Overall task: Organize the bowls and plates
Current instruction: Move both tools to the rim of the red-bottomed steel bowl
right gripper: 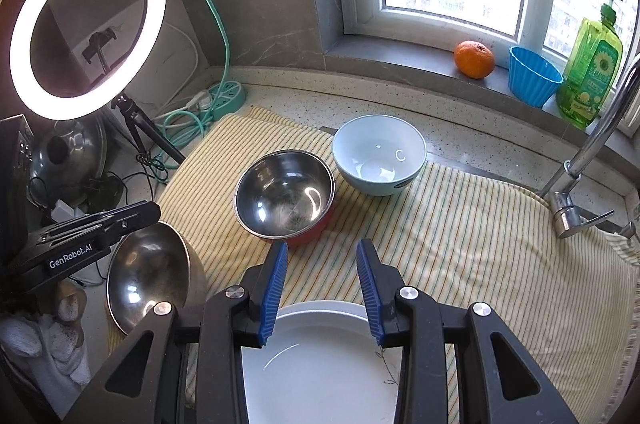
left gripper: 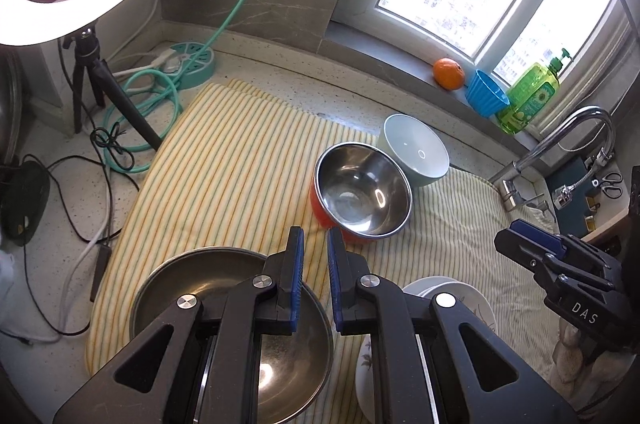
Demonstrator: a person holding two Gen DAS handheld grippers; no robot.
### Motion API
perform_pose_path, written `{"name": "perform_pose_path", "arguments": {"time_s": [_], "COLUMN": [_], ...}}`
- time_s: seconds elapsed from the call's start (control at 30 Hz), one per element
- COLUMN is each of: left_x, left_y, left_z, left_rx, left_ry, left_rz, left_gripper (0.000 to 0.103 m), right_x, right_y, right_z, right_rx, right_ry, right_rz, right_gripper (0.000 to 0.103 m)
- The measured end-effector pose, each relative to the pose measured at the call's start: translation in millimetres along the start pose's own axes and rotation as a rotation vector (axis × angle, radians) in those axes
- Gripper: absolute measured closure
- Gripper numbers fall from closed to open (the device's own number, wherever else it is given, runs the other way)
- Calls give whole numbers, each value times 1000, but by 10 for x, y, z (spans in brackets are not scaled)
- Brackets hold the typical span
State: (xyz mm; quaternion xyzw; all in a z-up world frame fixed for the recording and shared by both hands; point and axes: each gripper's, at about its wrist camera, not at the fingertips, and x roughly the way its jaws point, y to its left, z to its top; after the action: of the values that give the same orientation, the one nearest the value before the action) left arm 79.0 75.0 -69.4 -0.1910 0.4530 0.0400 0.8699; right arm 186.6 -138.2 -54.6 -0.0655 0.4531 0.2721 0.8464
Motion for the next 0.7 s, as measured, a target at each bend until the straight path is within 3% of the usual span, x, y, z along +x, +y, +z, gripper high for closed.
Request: {"name": "perform_pose_path", "arguments": {"time_s": [0.47,0.7], "left_x": [314,509], "left_y": [-16,-5], "left_z": [228,314], "left_rx": [-43,-79], "left_ry": [53,101], "left_rz": [-7,-37], "left_gripper": [93,93], "right_x": [428,661], "right_y": [-244,-378], "right_z": [196,252], "right_rx": [64,143], "right_ry": [46,88], "right_rz": [72,167], "right_gripper": [71,71]}}
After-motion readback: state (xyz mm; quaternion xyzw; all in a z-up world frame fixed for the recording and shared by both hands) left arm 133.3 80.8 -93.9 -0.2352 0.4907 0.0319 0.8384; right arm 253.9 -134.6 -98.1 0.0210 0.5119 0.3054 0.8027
